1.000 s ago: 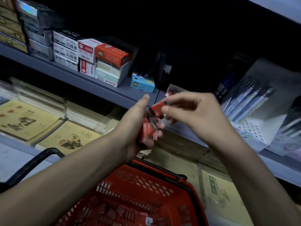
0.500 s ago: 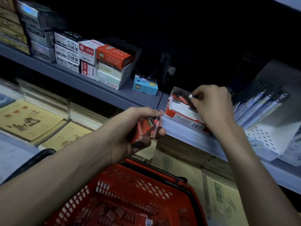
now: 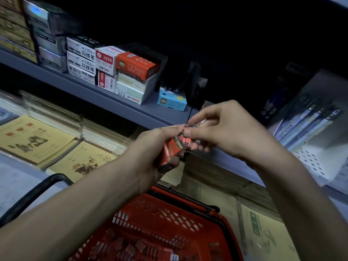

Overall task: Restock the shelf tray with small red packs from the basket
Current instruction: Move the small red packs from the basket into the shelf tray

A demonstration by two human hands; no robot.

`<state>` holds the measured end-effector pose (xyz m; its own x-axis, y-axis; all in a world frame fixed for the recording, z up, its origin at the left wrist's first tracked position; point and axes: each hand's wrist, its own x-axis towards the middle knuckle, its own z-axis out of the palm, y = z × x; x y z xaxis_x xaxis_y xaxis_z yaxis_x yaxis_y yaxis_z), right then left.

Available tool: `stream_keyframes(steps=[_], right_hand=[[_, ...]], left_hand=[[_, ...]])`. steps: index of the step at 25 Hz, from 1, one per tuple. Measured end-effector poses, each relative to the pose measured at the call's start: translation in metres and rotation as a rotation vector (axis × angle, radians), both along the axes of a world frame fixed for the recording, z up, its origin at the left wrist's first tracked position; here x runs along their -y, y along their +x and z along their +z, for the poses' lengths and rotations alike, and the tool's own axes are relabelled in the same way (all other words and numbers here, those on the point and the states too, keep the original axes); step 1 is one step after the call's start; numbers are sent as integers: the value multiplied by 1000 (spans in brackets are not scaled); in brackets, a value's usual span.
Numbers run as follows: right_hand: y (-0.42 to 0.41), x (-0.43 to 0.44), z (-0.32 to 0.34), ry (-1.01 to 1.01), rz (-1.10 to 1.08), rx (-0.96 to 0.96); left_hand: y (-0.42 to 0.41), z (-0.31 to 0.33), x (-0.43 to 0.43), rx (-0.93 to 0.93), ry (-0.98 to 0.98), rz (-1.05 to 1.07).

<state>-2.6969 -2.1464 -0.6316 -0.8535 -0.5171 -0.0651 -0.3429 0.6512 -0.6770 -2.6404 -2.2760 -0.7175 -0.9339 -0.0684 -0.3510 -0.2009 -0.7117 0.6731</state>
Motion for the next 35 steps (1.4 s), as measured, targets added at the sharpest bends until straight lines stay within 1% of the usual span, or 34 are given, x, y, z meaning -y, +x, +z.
stream_keyframes(steps=[1, 3, 4, 5, 6, 7, 8, 9, 10, 13, 14, 16, 18, 20, 21, 23, 24, 25, 27, 28, 30, 31, 32, 33, 35], right_hand=[[0, -1, 1, -7, -15, -2], [-3, -9, 10, -108, -62, 26], [-9, -16, 15, -169, -108, 6], [-16, -24, 19, -217, -171, -66], [-26, -33, 21, -222, -255, -200], [-38, -43, 20, -172, -341, -371], [-49, -51, 16, -80, -401, -523], [-58, -58, 10, 30, -432, -630], [-64, -62, 2, 126, -435, -690], [-76, -66, -24, 366, -421, -773], [-79, -67, -29, 435, -404, -761], [-85, -70, -34, 479, -345, -683], [-89, -72, -30, 454, -313, -647], [-77, -65, -14, 354, -305, -666], [-64, -58, -4, 249, -275, -581], [-32, -39, 11, 61, -127, -235], [-19, -31, 13, 45, -44, -81], [-10, -25, 13, 37, 29, 22], [-5, -20, 8, 11, 84, 88], [-5, -21, 8, -5, 60, 91], [-11, -28, 12, -109, -34, 89], [-15, -32, 14, -170, -99, 49], [-23, -38, 14, -193, -176, -65], [-36, -46, 13, -159, -263, -249], [-59, -58, 7, -7, -372, -596]], left_hand=[[1, 2, 0, 15, 11, -4], [3, 7, 0, 36, 67, -41], [4, 10, 0, 48, 103, -63], [6, 11, 0, 70, 138, -79], [7, 10, 0, 97, 163, -86], [9, 9, 1, 124, 177, -89], [10, 7, 1, 143, 185, -89], [11, 7, 1, 156, 186, -89], [11, 6, 0, 162, 180, -90], [8, 7, 0, 147, 167, -108], [7, 7, 0, 139, 158, -109], [6, 8, -1, 112, 137, -119], [7, 10, -4, 79, 127, -126], [8, 10, -7, 42, 105, -105], [9, 10, -9, 14, 74, -91], [9, 9, -10, -41, -37, -66], [9, 9, -11, -58, -92, -47], [9, 9, -12, -68, -131, -26], [9, 7, -12, -69, -154, -20], [9, 6, -12, -58, -140, -36], [6, 4, -10, -11, -108, -70], [5, 4, -8, 18, -89, -78], [3, 4, -7, 39, -65, -77], [3, 6, -5, 52, -35, -68], [4, 8, -3, 73, 25, -21]])
